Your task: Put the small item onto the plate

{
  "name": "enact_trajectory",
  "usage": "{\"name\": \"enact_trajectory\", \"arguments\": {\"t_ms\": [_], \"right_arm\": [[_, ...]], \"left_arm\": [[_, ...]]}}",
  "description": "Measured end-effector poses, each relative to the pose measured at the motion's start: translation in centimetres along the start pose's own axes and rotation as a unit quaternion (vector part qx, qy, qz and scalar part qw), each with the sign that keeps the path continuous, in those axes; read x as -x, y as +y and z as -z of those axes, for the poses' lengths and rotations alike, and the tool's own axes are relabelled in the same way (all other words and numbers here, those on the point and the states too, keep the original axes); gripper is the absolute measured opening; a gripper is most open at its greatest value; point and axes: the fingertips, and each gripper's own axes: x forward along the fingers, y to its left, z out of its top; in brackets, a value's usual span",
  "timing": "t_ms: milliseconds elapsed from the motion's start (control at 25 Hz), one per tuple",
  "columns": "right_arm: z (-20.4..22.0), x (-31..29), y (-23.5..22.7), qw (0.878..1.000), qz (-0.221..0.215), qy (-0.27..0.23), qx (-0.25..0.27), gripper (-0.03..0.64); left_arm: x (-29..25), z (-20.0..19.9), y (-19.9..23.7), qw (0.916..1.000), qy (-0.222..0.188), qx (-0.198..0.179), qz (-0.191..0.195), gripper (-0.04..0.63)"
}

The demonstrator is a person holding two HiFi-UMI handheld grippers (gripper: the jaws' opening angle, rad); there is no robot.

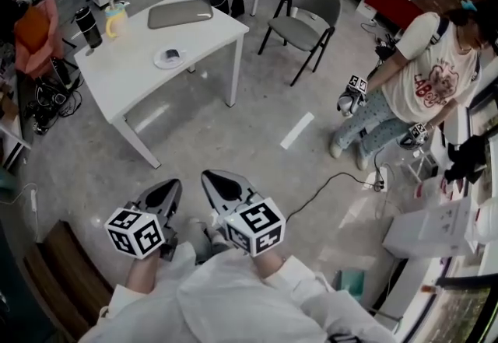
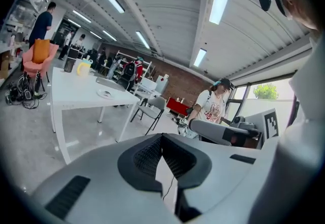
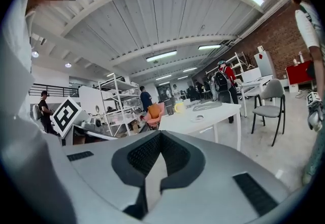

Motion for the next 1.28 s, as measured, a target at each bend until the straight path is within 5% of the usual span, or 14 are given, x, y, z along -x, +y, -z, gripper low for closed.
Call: {"name": "enact_trajectory", "arguments": {"t_ms": [440,1280], "right_arm": [[-0.4,-4.6,-3.3,1.000,0.006,0.020,-0.008,0.005],[-7.4,-25.4,-8.6,1.000,0.014,0.015,0.011,0.005]], "left_arm": [[-4.1,-1.9,3.1,0.9997,0.021,0.008,0.013,0.006],[-12.5,-15.1,18.6,0.9973,0.035,0.005,0.064,0.006]]}}
